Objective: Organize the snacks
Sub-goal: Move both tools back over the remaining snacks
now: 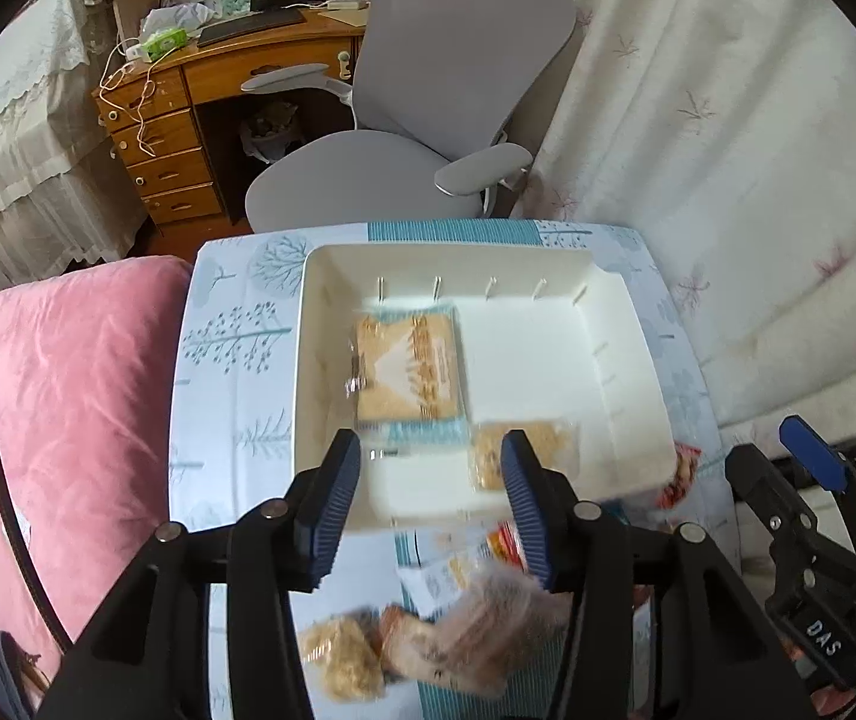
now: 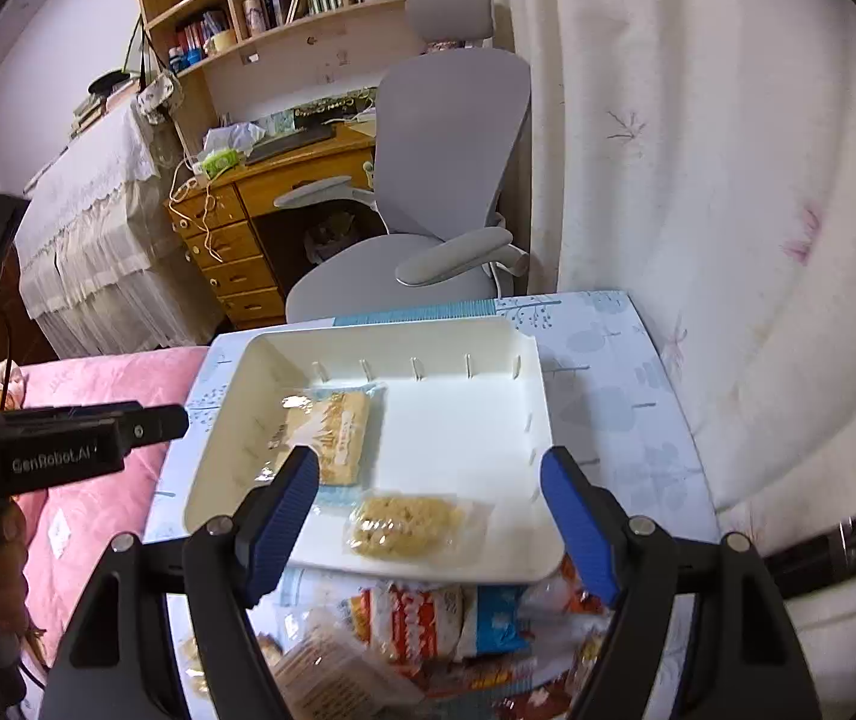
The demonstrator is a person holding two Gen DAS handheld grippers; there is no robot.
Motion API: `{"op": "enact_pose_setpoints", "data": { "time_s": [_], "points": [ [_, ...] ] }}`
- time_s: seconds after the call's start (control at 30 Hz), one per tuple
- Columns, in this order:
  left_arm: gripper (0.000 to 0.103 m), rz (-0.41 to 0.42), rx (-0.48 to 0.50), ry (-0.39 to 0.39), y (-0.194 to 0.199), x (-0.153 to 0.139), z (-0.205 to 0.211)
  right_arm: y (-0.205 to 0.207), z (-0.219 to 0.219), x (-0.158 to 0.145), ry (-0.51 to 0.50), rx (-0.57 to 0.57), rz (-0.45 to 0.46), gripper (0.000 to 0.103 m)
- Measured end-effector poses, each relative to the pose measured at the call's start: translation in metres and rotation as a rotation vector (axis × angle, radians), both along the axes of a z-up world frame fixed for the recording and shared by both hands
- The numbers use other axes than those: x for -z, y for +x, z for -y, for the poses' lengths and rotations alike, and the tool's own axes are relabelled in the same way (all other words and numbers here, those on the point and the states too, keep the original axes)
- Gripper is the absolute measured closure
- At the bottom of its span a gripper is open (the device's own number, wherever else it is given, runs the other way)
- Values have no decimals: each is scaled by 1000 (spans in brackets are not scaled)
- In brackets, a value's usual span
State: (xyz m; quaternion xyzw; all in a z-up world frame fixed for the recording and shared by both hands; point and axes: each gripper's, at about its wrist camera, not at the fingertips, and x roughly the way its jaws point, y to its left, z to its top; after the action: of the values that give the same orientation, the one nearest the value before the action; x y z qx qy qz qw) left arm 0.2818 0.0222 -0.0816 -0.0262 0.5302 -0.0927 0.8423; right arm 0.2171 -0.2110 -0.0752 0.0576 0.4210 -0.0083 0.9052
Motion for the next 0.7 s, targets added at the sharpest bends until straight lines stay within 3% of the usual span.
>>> {"op": "enact_pose_setpoints", "data": {
  "time_s": [0.43,0.7],
  "points": [
    [45,35,4,-13,-131,-19,-31,-117,-23,-16,53,36,5,26],
    [38,32,37,-6,-189,-8,-32,-174,-34,-7,70,64,-41,26]
  ]
}}
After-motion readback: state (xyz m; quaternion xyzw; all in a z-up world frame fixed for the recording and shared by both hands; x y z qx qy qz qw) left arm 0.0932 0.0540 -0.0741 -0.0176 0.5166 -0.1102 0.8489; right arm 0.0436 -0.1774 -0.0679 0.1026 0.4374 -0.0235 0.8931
